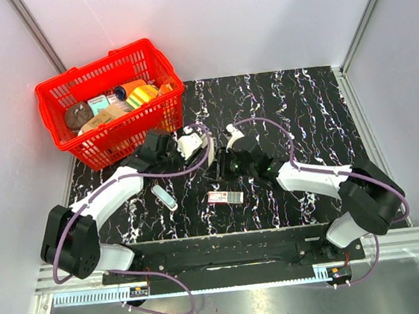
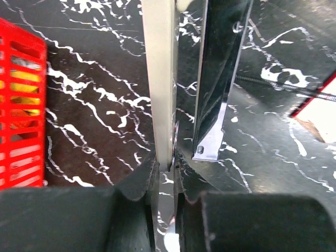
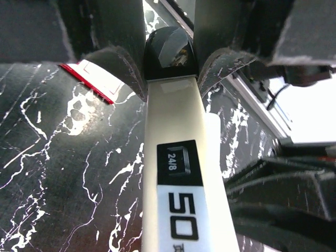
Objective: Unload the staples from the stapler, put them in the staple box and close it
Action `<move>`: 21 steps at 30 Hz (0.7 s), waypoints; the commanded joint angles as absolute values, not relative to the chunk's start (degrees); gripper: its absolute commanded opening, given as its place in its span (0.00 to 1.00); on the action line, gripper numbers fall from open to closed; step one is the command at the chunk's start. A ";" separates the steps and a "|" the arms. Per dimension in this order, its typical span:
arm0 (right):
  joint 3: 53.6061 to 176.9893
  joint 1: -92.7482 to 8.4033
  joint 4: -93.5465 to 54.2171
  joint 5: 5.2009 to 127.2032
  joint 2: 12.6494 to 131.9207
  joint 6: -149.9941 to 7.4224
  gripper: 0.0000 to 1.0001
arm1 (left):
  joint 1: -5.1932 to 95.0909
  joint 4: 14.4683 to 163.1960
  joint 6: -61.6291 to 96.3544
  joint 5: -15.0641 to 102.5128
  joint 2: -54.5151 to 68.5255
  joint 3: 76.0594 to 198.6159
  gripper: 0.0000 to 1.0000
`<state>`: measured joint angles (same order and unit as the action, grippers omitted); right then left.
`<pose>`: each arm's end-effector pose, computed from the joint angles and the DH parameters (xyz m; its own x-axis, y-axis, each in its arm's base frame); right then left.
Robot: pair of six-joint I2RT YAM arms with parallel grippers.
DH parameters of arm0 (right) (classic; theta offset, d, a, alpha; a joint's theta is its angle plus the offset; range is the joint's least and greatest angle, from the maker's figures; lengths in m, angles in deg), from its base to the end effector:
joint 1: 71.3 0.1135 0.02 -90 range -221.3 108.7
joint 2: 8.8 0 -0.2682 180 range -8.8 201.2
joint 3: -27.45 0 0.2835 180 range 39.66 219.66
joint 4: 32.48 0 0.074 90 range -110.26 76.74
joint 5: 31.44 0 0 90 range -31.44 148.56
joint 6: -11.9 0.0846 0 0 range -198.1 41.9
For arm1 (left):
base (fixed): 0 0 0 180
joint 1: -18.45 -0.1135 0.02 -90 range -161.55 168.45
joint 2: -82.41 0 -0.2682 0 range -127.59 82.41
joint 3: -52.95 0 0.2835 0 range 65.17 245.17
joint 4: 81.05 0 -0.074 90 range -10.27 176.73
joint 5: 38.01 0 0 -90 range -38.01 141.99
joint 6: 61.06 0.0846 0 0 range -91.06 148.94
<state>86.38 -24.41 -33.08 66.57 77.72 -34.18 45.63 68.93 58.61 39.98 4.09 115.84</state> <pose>0.2617 0.2968 0.1783 -0.7837 0.1679 -0.5980 -0.3667 0.6520 0.6637 0.3024 -0.1751 0.1890 -0.2654 0.6805 -0.6830 0.8148 0.5370 0.2184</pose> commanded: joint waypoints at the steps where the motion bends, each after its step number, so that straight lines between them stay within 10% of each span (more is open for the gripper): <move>1: 89.85 -24.63 -28.35 71.57 74.53 -45.49 0.00 | 45.87 80.12 66.12 50.39 4.54 114.83 0.04; 21: 79.92 -24.72 -28.61 69.11 69.87 -46.11 0.00 | 45.96 97.27 75.70 62.18 -0.12 108.94 0.00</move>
